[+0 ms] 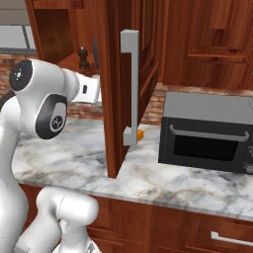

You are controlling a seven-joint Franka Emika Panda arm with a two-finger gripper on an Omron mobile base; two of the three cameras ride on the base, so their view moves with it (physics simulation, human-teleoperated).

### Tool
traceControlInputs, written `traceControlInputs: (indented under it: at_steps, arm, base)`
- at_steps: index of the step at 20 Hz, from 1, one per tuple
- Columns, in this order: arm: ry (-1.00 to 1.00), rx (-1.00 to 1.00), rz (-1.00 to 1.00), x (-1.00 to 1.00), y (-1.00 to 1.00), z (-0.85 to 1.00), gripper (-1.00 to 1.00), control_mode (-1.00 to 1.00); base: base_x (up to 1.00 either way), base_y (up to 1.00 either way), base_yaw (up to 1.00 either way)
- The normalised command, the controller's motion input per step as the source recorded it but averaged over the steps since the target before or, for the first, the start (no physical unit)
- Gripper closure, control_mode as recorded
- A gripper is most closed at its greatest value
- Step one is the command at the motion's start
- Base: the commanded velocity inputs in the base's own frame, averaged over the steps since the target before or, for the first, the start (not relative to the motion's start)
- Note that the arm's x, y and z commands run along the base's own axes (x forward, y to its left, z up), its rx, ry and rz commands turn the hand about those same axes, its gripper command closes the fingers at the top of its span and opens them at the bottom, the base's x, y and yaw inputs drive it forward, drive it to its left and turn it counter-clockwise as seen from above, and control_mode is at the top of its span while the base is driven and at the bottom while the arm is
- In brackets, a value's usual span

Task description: There are various items on the counter. Only move the condiments/shakers into the cabinet.

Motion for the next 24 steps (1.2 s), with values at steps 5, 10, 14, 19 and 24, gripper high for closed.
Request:
traceControlInputs:
  at_steps: [5, 10, 14, 19, 24]
  arm:
    - [-0.27, 0.00, 0.08, -0.04, 0.36, 0.02, 1.00, -1.00]
    - [-0.20, 0.01, 0.31, 0.11, 0.25, 0.02, 1.00, -1.00]
    - [-0.05, 0.01, 0.05, 0.32, 0.01, 0.44, 1.00, -1.00]
    - [0.08, 0.00, 0.01, 0.54, 0.00, 0.38, 1.00, -1.00]
    - [0.08, -0.02, 0.00, 0.65, 0.09, 0.03, 1.00, -1.00]
  base:
    - [0.00, 0.00, 0.00]
    - [0.00, 0.00, 0.00]
    - [0.00, 0.00, 0.00]
    - [0.00, 0.00, 0.00]
    - [0.00, 0.00, 0.00]
